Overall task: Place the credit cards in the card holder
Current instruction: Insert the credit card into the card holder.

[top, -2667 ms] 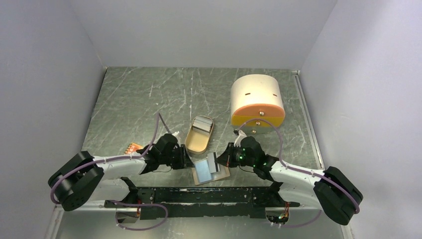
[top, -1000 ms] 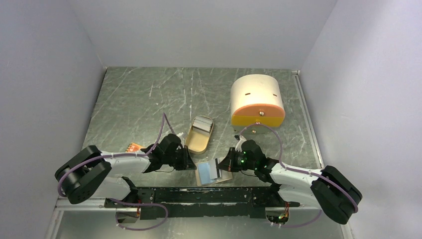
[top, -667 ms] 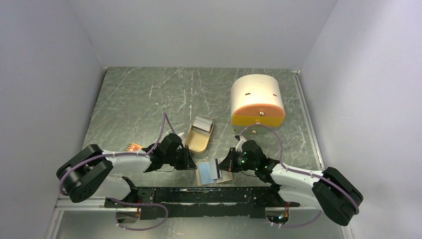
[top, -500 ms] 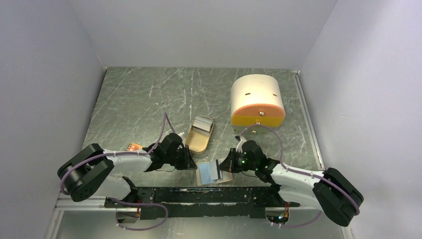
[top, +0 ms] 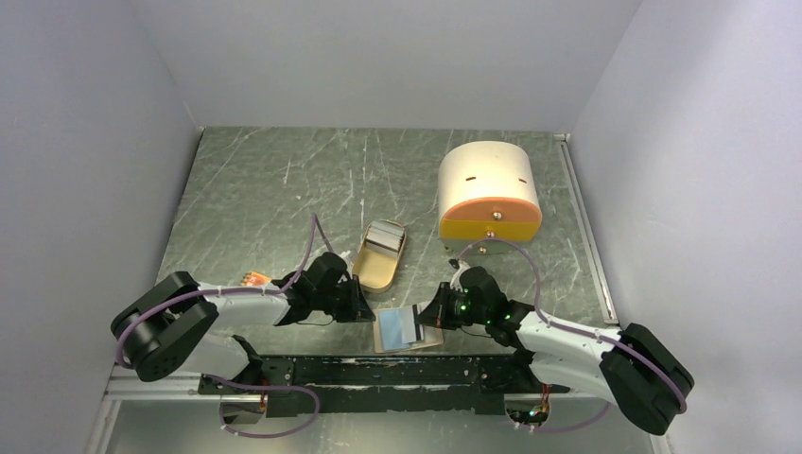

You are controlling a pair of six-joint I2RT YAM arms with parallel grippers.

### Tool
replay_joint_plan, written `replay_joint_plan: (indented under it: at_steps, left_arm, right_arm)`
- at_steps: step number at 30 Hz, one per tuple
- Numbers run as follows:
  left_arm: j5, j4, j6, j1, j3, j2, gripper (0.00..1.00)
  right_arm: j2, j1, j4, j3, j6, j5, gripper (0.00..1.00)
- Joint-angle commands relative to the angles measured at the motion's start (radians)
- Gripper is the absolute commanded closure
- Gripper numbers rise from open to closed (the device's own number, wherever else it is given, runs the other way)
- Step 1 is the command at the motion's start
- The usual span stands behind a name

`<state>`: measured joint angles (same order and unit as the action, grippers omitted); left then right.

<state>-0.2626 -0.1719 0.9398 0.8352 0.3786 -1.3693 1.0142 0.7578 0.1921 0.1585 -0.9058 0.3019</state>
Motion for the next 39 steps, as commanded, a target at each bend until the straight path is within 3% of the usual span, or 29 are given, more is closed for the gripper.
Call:
replay_joint_plan:
  at_steps: [1,20,28,39]
  left_arm:
    - [0.052,0.073,-0.016,0.010,-0.011,-0.034,0.82]
    - [0.047,0.072,-0.014,0.012,-0.008,-0.040,0.82]
    - [0.053,0.079,-0.014,0.013,-0.004,-0.040,0.82]
    - [0.050,0.077,-0.016,0.013,0.002,-0.055,0.82]
  right_arm:
    - [-0.026,-0.006,-0.099,-0.015,-0.007,-0.043,1.00]
    - [-0.014,-0.007,-0.044,-0.045,-0.024,0.008,1.00]
    - [-0.080,-0.006,-0.127,-0.049,-0.057,-0.067,1.00]
    - [-0.056,-0.006,-0.102,-0.055,-0.046,-0.028,1.00]
